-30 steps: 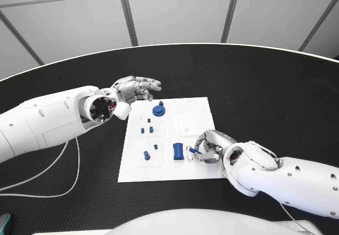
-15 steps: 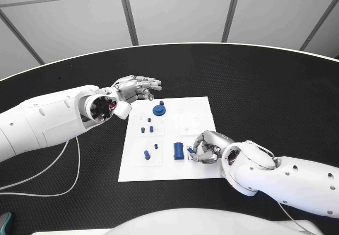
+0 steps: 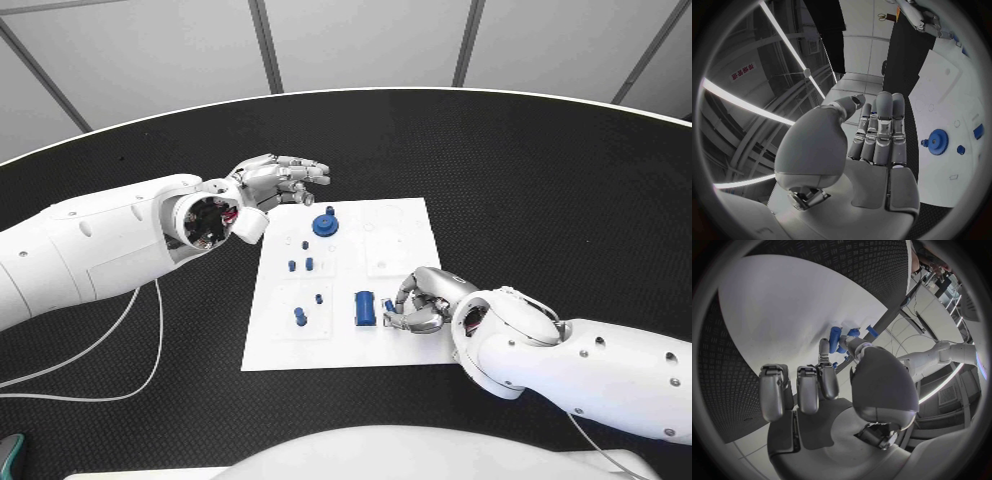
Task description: Assemble the parts on the task board
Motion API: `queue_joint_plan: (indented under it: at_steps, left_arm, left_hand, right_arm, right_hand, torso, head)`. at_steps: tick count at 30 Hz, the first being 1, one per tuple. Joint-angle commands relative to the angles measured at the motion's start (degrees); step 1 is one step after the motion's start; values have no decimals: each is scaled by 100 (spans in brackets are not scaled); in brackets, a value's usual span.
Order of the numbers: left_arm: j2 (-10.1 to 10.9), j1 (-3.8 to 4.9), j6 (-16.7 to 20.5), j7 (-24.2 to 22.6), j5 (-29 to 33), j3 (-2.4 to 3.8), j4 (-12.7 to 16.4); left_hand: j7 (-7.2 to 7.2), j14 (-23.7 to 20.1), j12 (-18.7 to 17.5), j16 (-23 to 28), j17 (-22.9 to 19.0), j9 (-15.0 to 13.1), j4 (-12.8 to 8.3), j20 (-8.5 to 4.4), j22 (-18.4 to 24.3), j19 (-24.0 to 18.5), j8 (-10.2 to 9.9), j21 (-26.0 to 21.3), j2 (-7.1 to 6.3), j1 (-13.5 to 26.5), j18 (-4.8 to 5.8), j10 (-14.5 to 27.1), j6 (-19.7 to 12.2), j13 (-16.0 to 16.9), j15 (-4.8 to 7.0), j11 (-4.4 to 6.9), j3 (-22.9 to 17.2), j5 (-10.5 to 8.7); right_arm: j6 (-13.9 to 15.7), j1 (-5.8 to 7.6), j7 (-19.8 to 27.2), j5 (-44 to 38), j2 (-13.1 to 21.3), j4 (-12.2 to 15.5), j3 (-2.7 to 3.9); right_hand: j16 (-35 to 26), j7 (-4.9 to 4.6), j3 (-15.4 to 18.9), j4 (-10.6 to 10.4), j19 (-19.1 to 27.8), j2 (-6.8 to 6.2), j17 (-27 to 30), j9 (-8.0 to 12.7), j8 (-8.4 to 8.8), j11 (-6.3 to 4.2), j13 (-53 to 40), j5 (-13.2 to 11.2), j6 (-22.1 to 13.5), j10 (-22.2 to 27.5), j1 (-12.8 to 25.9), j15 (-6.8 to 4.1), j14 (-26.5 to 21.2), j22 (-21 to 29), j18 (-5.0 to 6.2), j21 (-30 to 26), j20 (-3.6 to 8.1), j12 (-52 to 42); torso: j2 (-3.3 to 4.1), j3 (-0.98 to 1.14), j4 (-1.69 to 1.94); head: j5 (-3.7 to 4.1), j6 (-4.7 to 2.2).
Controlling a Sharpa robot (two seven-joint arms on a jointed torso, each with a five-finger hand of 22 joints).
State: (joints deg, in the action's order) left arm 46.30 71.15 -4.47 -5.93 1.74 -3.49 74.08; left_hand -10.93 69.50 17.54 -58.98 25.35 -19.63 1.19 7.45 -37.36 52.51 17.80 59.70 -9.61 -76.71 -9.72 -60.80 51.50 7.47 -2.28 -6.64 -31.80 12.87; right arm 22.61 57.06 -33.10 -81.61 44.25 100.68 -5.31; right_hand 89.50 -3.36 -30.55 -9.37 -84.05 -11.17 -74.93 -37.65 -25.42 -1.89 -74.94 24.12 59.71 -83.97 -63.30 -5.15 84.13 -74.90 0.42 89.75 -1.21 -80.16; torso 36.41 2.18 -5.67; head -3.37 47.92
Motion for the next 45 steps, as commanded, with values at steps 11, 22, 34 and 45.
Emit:
queue_joint_plan:
  at_steps: [11,22,34,45]
  left_arm:
    - [7,1,8,8,0,0,7]
    - [2,1,7,10,0,0,4]
    - [5,1,11,15,0,0,4]
    - [15,1,-2,18,0,0,1]
  left_hand:
    - [-5,-39,20,-38,-5,-9,20,17,6,5,19,-20,35,-2,-86,34,-38,5,14,-9,-2,22]
    - [-6,-41,24,-40,-9,-10,27,18,7,5,19,-23,33,-1,-86,41,-42,7,13,-10,1,22]
    - [-7,-42,27,-42,-12,-11,33,18,8,6,19,-24,35,-1,-86,45,-44,8,12,-10,2,22]
    - [-7,-43,28,-42,-13,-11,38,19,9,6,20,-25,40,1,-85,46,-44,8,11,-11,1,23]
  right_arm:
    - [21,6,-7,0,-40,-57,4]
    - [-2,10,-6,0,-76,-118,8]
    - [6,11,27,0,-46,-89,8]
    - [142,9,296,0,297,330,3]
  right_hand:
    - [50,164,81,-179,-595,12,-1507,1,-75,-42,-1025,-61,168,-288,172,-54,587,-1510,-42,25,61,-64]
    - [50,166,161,-291,-595,-6,-1507,6,-106,-44,-1029,-162,163,-291,255,-56,587,-1510,-42,25,66,-66]
    - [36,153,379,-513,-595,-84,-1486,32,-150,-32,-1011,-299,138,-274,375,-48,582,-1510,-42,25,63,-21]
    - [45,154,423,-551,-595,-87,-1500,35,-159,-32,-1020,-274,139,-280,387,-48,585,-1510,-42,25,63,-36]
  torso:
    - [4,3,0]
    - [-2,3,-3]
    - [-1,6,-3]
    - [-4,18,-11]
  head:
    - [2,11]
    - [0,18]
    - [3,15]
    - [-18,0]
